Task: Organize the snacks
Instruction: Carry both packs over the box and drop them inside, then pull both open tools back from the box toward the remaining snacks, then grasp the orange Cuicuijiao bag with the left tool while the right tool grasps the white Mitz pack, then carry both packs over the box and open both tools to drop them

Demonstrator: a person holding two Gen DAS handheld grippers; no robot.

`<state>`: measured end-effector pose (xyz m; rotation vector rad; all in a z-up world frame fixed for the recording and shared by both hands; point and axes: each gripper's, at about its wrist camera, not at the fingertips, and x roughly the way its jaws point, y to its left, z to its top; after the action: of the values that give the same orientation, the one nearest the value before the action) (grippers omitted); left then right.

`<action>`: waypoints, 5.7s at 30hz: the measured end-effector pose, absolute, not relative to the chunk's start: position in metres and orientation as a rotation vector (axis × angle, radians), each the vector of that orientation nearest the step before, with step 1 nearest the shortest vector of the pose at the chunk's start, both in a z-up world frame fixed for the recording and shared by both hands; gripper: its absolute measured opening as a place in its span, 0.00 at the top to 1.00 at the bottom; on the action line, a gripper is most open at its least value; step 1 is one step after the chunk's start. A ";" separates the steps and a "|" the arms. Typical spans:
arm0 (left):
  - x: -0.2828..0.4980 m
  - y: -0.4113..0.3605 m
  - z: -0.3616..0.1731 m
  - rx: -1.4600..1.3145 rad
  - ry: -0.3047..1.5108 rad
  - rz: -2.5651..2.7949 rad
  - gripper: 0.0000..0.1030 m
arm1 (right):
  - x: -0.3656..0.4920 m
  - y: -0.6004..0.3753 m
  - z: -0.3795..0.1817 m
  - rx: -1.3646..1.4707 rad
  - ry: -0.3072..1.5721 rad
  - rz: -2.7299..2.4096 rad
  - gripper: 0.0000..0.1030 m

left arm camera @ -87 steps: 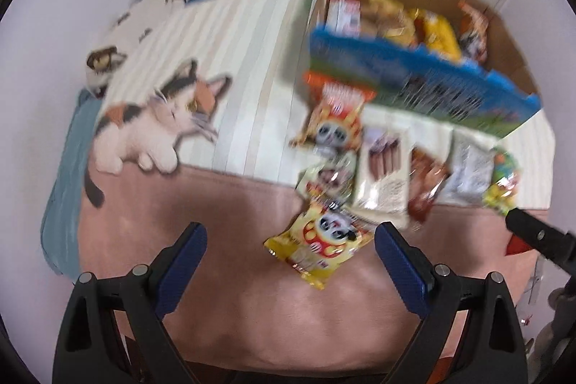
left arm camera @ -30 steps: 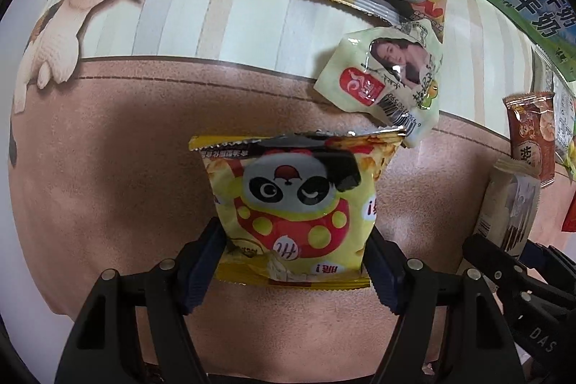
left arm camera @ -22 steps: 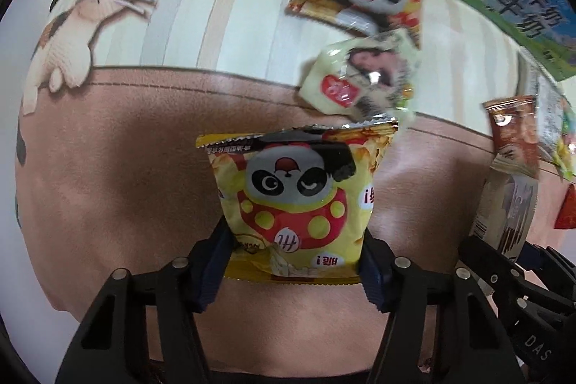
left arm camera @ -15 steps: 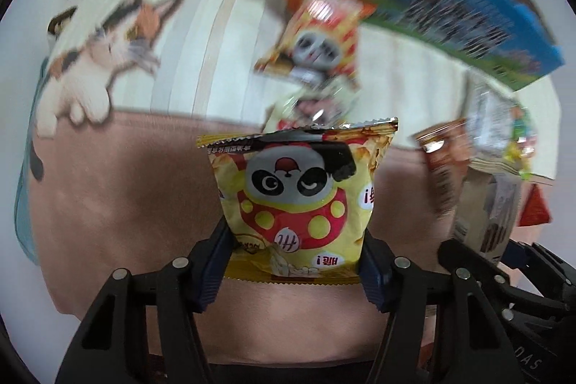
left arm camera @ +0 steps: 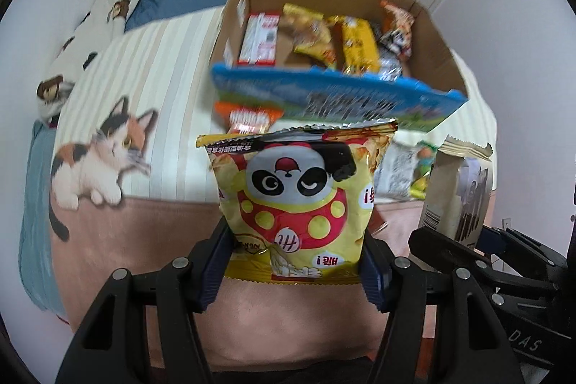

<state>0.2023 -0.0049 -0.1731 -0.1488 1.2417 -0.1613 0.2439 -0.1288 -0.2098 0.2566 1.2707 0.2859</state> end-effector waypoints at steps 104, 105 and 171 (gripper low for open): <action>0.292 0.031 -0.245 -0.135 1.334 -0.006 0.16 | 0.328 -0.206 -0.291 0.439 1.296 -0.057 0.08; 0.296 0.029 -0.253 -0.133 1.351 -0.010 0.16 | 0.329 -0.207 -0.299 0.447 1.311 -0.064 0.09; 0.268 0.003 -0.151 -0.235 1.298 -0.229 0.56 | 0.302 -0.132 -0.284 0.430 1.274 0.167 0.48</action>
<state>0.2679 0.0027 -0.1510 -0.2354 1.2980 -0.2287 0.3025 -0.1317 -0.2838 0.4297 1.2735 0.1673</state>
